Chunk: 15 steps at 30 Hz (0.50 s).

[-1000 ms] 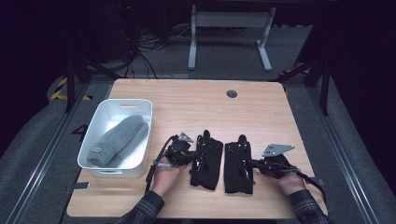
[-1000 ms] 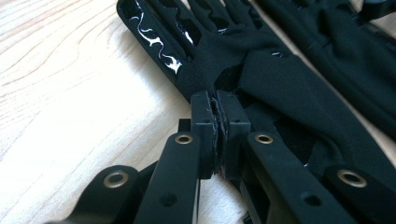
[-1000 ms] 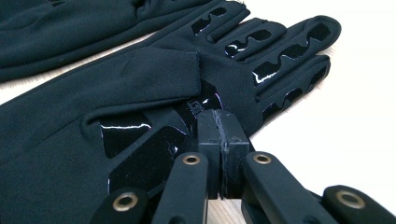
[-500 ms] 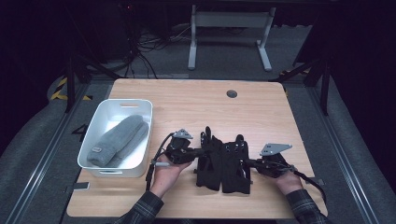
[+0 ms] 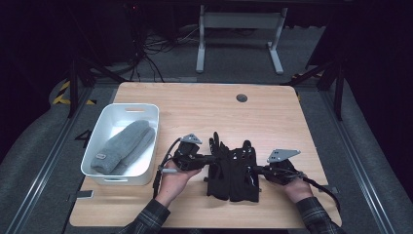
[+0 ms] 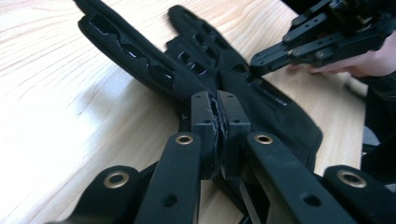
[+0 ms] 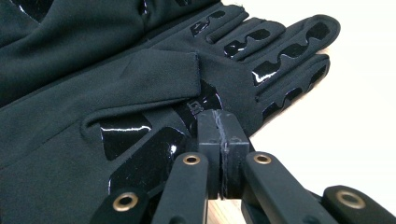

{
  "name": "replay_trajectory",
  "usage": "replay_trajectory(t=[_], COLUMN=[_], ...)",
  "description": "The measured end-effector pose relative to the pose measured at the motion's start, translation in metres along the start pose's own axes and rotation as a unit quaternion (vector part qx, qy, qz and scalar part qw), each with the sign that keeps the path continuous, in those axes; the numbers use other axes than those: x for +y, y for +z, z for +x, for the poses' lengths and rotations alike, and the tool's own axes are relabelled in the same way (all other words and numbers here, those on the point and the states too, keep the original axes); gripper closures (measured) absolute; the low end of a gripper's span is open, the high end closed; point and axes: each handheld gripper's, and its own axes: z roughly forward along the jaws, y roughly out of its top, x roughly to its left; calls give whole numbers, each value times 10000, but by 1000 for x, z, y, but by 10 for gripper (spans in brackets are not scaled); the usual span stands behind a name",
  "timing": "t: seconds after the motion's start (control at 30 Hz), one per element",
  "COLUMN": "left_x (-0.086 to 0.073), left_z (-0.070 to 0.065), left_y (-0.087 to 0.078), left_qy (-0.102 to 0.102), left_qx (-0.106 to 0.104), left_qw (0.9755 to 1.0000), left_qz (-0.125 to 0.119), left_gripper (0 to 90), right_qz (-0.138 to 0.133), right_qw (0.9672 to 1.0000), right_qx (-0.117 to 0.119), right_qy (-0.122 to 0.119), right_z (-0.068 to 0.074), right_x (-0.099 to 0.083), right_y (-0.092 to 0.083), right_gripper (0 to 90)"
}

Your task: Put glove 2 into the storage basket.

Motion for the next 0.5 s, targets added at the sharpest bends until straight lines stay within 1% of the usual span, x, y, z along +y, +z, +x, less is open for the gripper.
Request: replay_trajectory(t=[0.17,0.27,0.3,0.37,0.5], left_x=[10,13,14,17,22], left_z=[-4,-5,-5,-5,-8], left_y=[1,4,5,7,11], left_qy=[127,128,147,165,241], left_qx=[-66,-151,-138,-187,-218], left_qw=[9999,9998,9998,9997,9994], left_qz=[-5,22,35,43,81], left_gripper=[873,873,873,873,872], right_qz=[-37,-38,-20,-10,10], right_qw=[9999,9999,9999,9998,9998], right_qx=[92,144,155,177,213], right_qy=[26,40,28,-7,-50], right_z=[-1,-1,-1,0,1], right_x=[1,3,4,7,11], right_y=[2,4,5,7,12], right_gripper=[899,899,899,899,899])
